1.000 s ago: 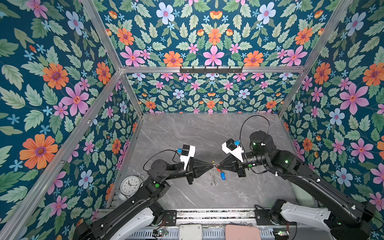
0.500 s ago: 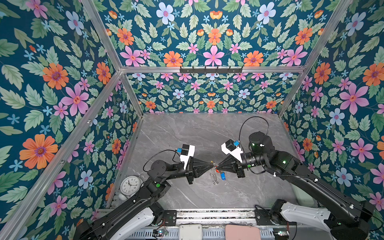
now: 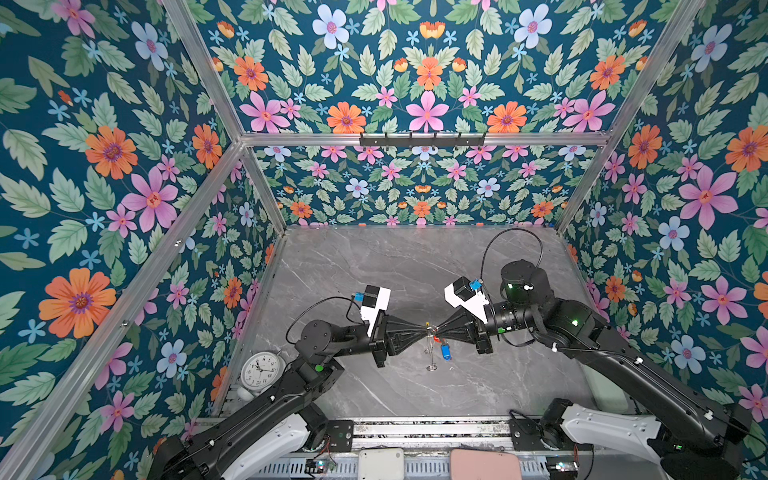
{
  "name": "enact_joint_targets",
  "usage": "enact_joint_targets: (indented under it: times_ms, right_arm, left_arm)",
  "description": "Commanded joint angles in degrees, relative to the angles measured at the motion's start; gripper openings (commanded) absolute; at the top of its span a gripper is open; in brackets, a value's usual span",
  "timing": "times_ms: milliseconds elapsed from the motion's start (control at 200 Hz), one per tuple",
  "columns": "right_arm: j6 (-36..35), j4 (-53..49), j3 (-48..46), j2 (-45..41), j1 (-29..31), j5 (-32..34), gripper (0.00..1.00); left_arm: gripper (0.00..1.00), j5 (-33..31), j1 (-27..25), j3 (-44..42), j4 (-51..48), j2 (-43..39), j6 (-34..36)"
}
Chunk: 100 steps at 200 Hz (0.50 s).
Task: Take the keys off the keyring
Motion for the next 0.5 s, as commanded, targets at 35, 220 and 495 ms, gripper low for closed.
enact_joint_targets:
  times_ms: [35, 220, 495]
  right_arm:
    - [-1.05, -1.03, 0.95, 1.12, -0.06, 2.44, 0.0]
    - [-0.36, 0.43, 0.6, 2.13, -0.05, 0.29, 0.0]
    - [0.88, 2.78, -1.14, 1.57, 1.07, -0.4, 0.0]
  left_arm:
    - [0.0, 3.89, -0.07, -0.25, 9.74, 0.1, -4.77]
    - [0.0, 2.27, -0.06, -2.06, 18.18, 1.05, -8.79]
    - [0.0, -2.95, -0.06, -3.11, 21.06, 1.95, -8.93]
